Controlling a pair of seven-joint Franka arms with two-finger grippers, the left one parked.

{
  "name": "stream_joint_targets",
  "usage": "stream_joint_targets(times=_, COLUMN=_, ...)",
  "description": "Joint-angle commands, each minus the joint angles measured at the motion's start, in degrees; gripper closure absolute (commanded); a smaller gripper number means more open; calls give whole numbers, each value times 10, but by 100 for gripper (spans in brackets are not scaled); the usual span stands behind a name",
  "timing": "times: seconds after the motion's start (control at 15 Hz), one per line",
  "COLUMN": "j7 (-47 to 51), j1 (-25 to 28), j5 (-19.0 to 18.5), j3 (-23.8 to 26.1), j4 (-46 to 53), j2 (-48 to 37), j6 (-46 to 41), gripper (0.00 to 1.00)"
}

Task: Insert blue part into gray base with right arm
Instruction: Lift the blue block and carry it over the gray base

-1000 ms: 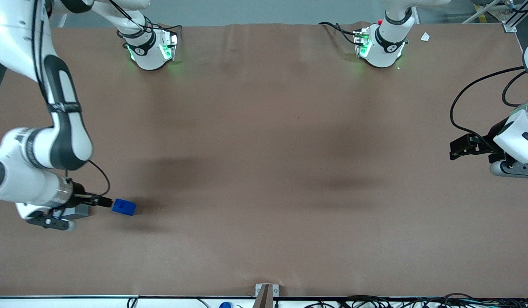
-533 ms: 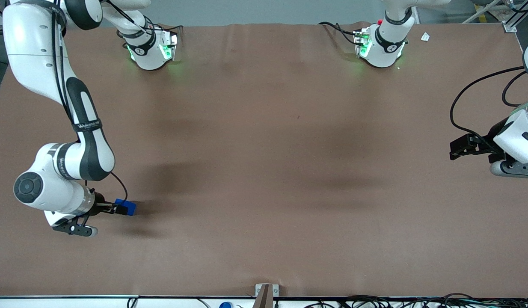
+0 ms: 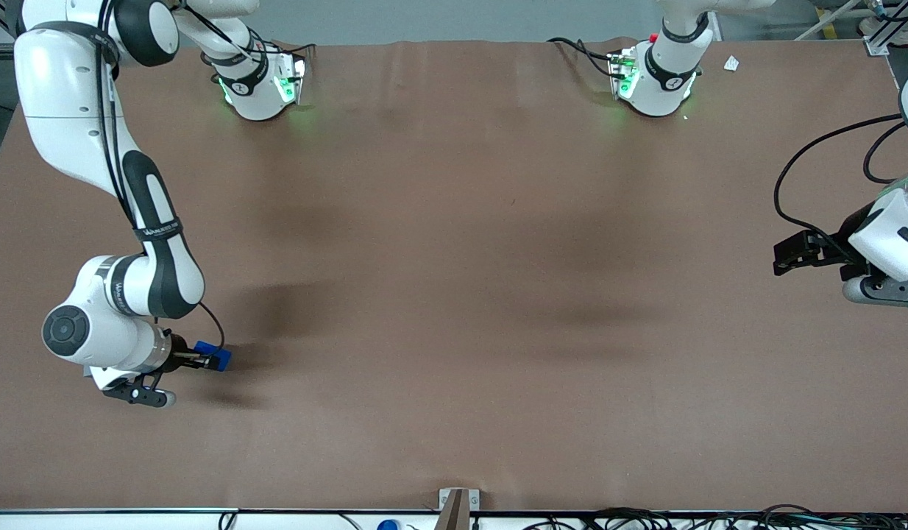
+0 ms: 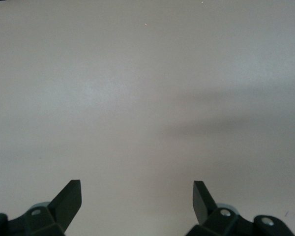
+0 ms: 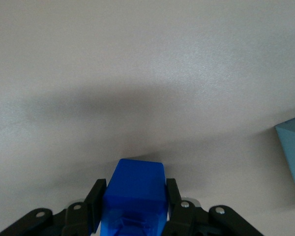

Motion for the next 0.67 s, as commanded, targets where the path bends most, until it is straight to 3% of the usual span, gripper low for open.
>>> stream_joint_targets(times=0.0, j7=7, j1=3, j5=5, j3=2, j4=-3, j2=-2, j6=1, gripper=73)
stream_joint_targets(times=0.07, j7=6, j1=3, j5=5, j3=2, j4=-1, j2=-3, j6=-3, gripper=81)
stream_joint_targets(times=0.13, j7=1, j1=2, j5=5, j3=3, j4=3, j2=-7, j6=-9, gripper=98)
stream_joint_targets(times=0.4, j7=-61, j1=-4, j5=-9, j3=0, j4=88, j2=-13, j6=-169, gripper=100)
stream_joint_targets(times=0.6, j7=-190, j1=-33, j5=-11, j3=-16, j4=96, j2=-25, j6=-177, gripper=100)
